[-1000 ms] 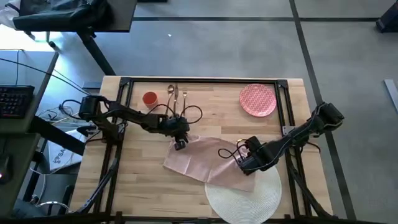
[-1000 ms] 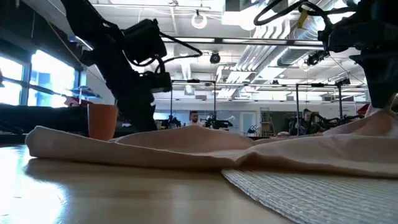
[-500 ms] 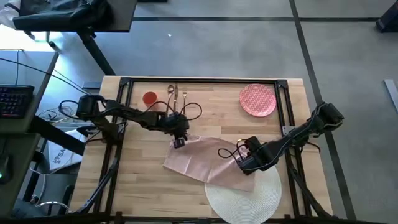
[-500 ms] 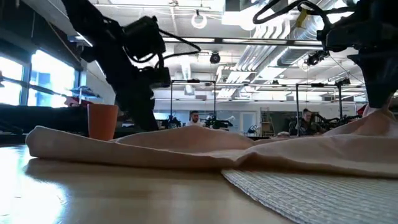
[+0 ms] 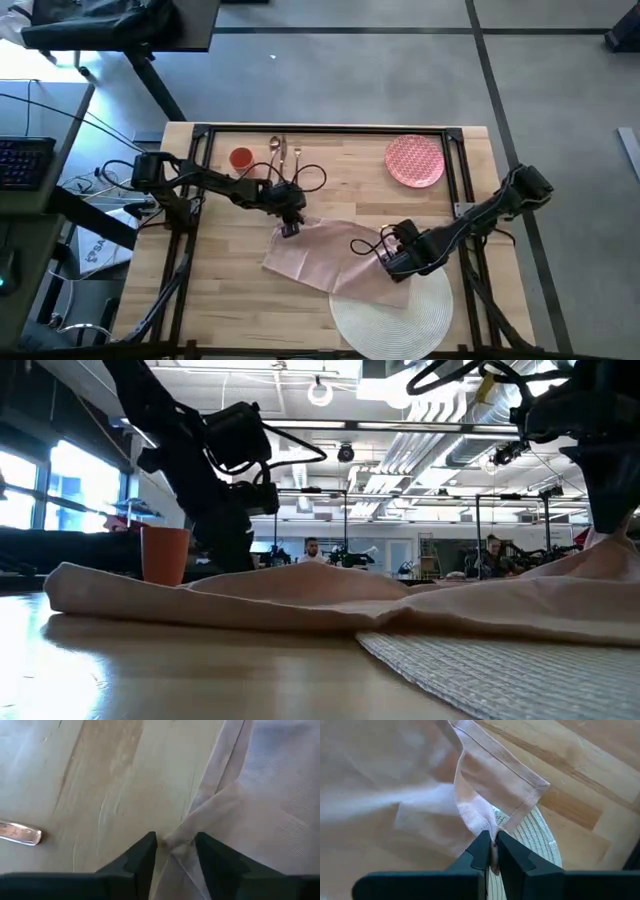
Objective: Set table place
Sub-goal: Fold pink table napkin
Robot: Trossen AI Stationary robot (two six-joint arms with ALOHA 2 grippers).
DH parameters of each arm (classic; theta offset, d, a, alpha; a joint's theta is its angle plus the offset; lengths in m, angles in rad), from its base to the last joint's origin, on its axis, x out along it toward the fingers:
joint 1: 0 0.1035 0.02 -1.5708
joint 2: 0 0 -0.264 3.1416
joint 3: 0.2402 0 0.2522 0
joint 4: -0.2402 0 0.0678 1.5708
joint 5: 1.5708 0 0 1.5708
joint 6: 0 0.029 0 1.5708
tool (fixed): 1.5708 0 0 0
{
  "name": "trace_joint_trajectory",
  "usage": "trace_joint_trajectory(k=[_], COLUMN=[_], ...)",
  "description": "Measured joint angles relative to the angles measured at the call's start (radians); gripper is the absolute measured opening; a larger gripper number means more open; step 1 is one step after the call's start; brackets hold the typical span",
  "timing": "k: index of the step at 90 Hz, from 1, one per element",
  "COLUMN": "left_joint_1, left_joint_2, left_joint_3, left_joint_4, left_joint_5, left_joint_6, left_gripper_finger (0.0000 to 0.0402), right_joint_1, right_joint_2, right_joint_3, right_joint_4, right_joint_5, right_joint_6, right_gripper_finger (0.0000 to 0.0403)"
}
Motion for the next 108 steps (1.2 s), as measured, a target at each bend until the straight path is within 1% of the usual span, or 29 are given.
trace_joint_trajectory(k=[14, 20, 44, 53, 61, 71, 87, 101, 108], left_joint_1=[0.0, -0.003, -0.057, -0.078, -0.086, -0.086, -0.086, -0.092, -0.098], left_joint_2=[-0.011, -0.021, -0.131, -0.172, -0.174, -0.138, -0.087, -0.079, -0.078], left_joint_3=[-0.001, -0.003, -0.003, -0.003, -0.003, -0.003, -0.003, -0.003, -0.003], left_joint_4=[-0.012, -0.02, -0.057, -0.066, -0.093, -0.124, -0.114, -0.108, -0.11], left_joint_5=[0.005, 0.001, -0.151, -0.166, -0.165, -0.165, -0.13, -0.097, -0.064], left_joint_6=[0.0, 0.0, 0.025, 0.022, 0.012, 0.01, 0.009, 0.011, 0.025], left_gripper_finger=[0.0027, 0.0008, 0.0006, 0.0004, 0.0007, 0.0018, 0.0053, 0.0086, 0.0099], right_joint_1=[0.0, 0.0, 0.0, 0.0, 0.0, 0.0, 0.0, 0.0, 0.0], right_joint_2=[0.0, 0.0, 0.0, 0.0, 0.0, 0.0, 0.0, 0.0, 0.0], right_joint_3=[0.0, 0.0, 0.0, 0.0, 0.0, 0.0, 0.0, 0.0, 0.0], right_joint_4=[0.0, 0.0, 0.0, 0.001, 0.0, 0.001, 0.005, 0.017, 0.018], right_joint_5=[0.002, 0.002, 0.002, 0.003, 0.004, 0.02, 0.02, 0.019, 0.018], right_joint_6=[-0.001, -0.001, -0.001, -0.016, -0.018, -0.02, -0.02, -0.02, -0.02], right_gripper_finger=[0.0012, 0.0012, 0.0012, 0.0012, 0.0012, 0.0012, 0.0012, 0.0012, 0.0012])
